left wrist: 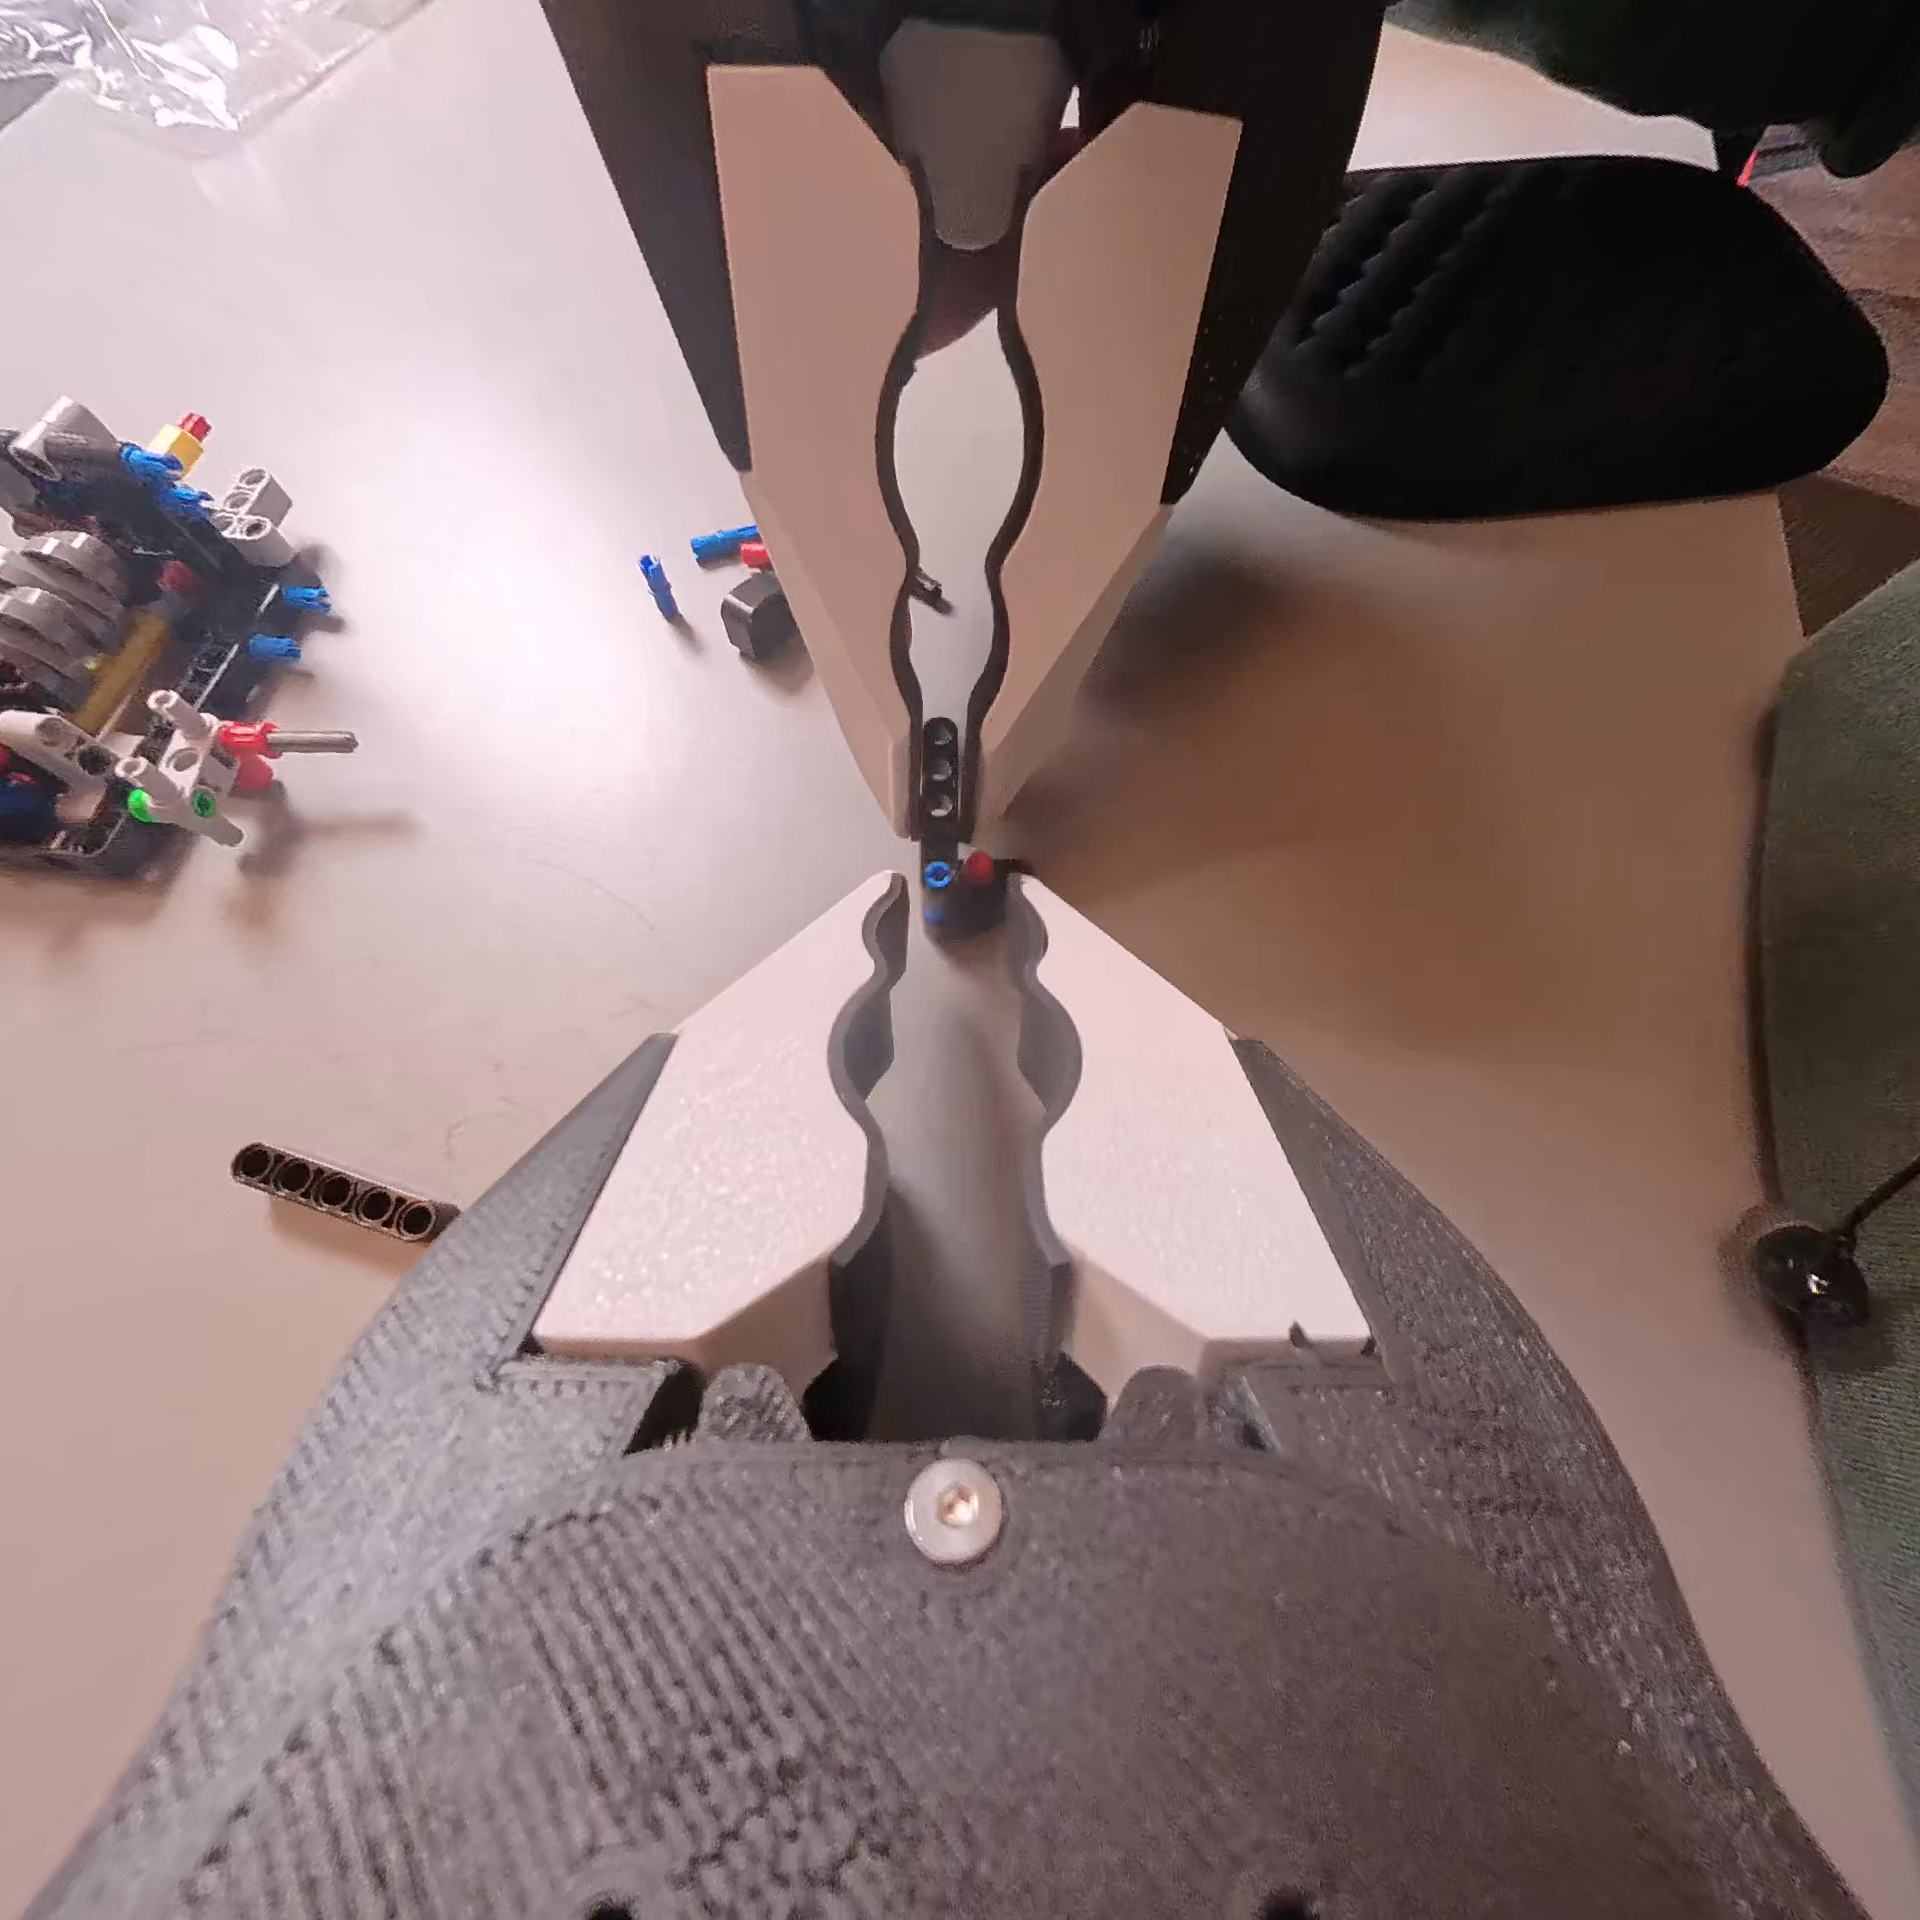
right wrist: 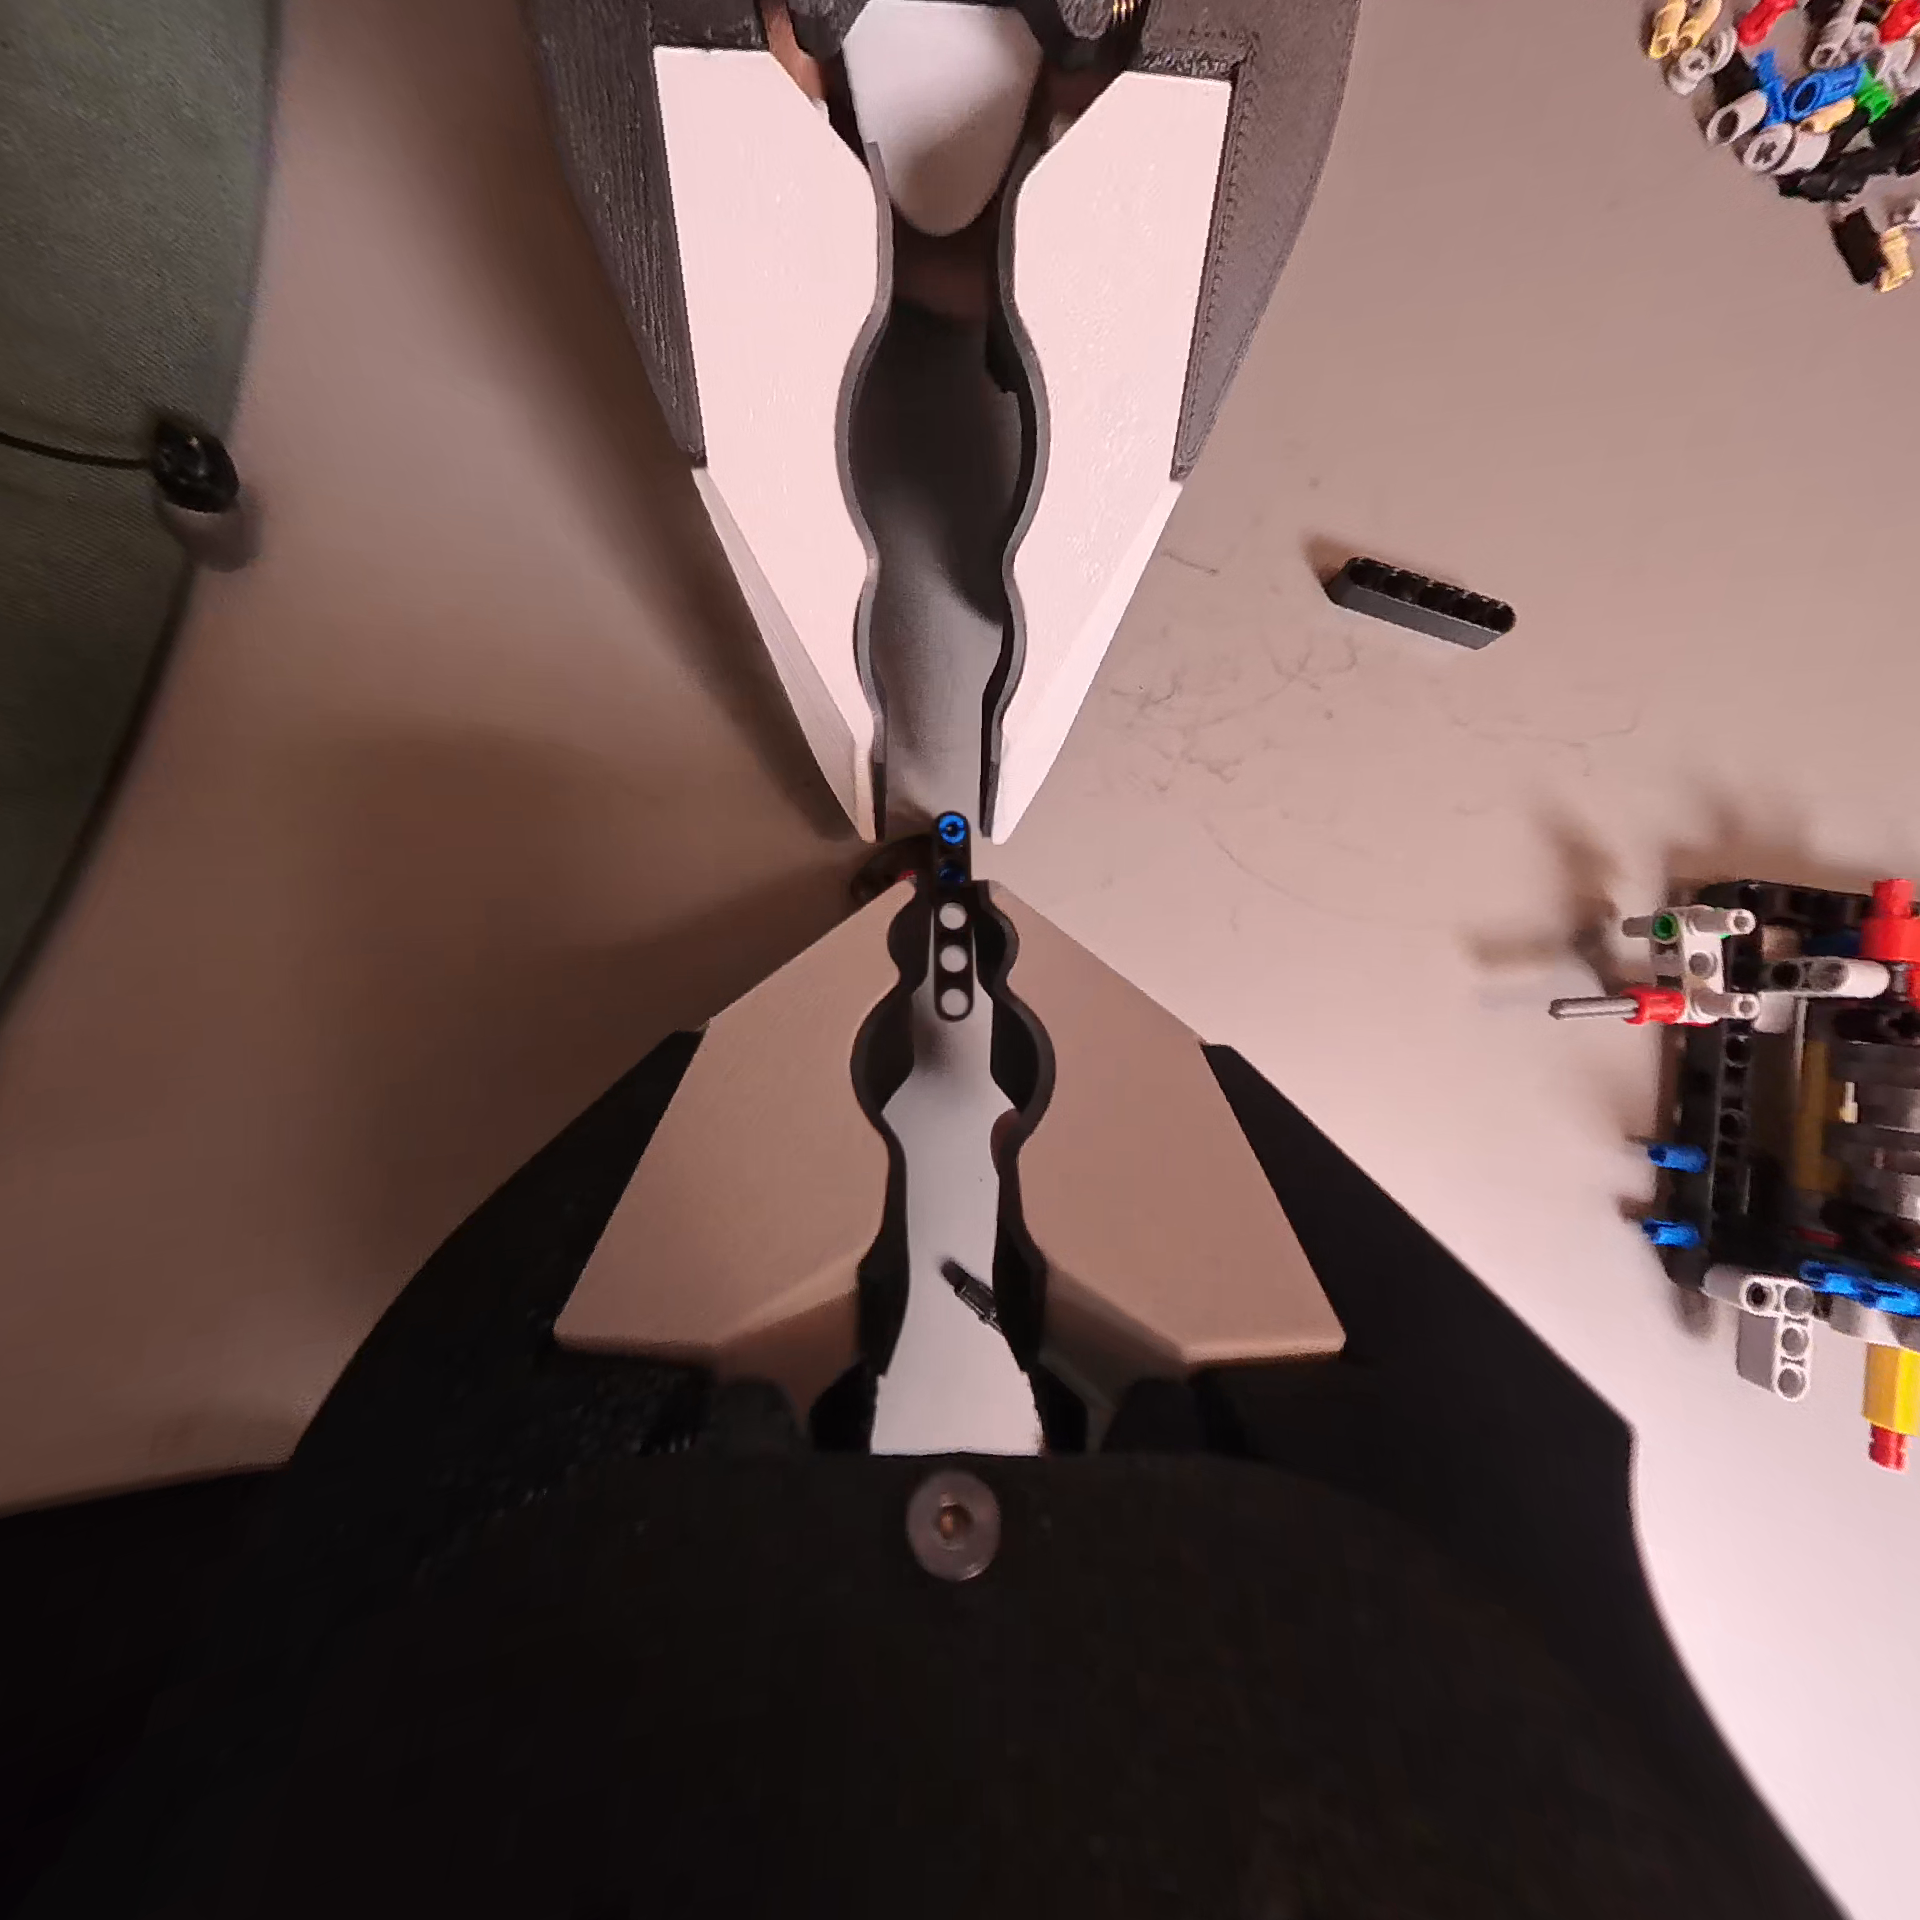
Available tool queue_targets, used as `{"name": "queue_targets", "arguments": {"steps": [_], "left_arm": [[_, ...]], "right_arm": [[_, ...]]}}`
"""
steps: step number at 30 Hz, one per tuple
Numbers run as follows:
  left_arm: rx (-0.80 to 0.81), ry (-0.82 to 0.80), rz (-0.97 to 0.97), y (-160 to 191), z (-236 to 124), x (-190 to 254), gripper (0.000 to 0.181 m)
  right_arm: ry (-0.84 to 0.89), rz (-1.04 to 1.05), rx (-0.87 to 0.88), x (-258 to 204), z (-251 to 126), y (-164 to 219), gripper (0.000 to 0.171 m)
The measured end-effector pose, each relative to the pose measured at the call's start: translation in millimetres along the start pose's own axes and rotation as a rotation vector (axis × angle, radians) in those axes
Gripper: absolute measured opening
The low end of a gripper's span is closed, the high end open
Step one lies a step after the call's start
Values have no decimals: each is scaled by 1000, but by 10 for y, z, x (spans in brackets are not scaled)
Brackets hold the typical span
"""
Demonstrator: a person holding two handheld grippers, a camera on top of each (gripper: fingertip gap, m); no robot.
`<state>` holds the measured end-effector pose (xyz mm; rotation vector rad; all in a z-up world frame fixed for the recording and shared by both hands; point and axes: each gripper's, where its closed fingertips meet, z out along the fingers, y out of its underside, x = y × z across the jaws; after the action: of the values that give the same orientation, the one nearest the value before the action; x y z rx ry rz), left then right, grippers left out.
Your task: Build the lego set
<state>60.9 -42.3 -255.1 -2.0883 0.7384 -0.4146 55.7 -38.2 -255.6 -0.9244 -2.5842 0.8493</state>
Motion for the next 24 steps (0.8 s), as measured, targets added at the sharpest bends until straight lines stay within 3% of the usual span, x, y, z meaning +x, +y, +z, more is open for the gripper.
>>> {"name": "queue_targets", "arguments": {"steps": [4,15,24], "left_arm": [[2,-29,14,-11,12,-36,6],[-48,-31,9,43,48,-16,6],[-71,-17,22,61,56,-16,7]], "right_arm": [[-5,-18,-26,2,6,-2,4],[-99,-62,-145,-39,41,43,4],[-146,-22,-134,-48,45,44,4]]}}
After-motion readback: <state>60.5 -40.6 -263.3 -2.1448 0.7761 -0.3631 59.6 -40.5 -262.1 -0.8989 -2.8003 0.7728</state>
